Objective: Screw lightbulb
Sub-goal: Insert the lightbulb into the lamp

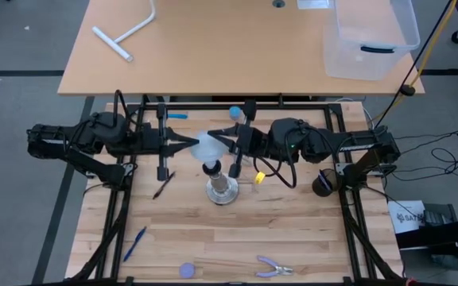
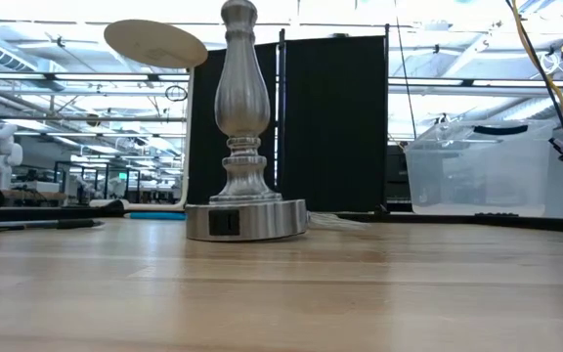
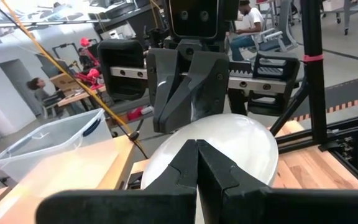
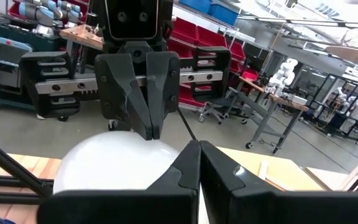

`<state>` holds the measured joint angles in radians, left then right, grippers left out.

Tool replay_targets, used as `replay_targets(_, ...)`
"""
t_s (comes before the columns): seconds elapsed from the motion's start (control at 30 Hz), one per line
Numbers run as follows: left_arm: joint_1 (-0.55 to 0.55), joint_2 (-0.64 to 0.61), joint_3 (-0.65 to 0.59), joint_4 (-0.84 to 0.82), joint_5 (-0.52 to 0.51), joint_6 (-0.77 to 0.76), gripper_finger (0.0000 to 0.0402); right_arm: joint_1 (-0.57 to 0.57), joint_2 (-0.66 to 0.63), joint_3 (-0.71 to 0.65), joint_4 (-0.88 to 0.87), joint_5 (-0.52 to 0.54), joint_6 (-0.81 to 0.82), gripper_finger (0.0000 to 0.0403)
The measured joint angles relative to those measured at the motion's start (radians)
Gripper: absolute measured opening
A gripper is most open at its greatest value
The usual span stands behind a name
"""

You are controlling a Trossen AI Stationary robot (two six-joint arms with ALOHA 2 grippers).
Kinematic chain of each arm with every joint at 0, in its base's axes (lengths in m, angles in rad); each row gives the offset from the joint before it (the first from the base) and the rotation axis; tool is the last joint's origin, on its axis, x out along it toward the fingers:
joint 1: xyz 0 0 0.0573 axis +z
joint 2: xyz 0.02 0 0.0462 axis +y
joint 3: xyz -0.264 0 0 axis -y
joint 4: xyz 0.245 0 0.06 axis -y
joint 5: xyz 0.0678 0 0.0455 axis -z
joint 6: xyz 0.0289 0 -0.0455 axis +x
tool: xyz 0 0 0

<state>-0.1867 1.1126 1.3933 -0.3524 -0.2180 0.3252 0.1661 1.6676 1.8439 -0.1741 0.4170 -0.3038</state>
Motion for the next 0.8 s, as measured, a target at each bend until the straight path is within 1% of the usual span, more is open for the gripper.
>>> replay_targets(0.23, -0.002, 0.000, 0.000, 0.002, 0.000, 0.002, 0.0000, 0.000, 0.000, 0.000, -0.001, 0.000, 0.000, 0.0000)
replay_targets(0.8, -0.002, 0.008, 0.000, 0.008, 0.005, 0.047, 0.0000, 0.000, 0.000, 0.000, -0.003, 0.002, -0.057, 0.0000)
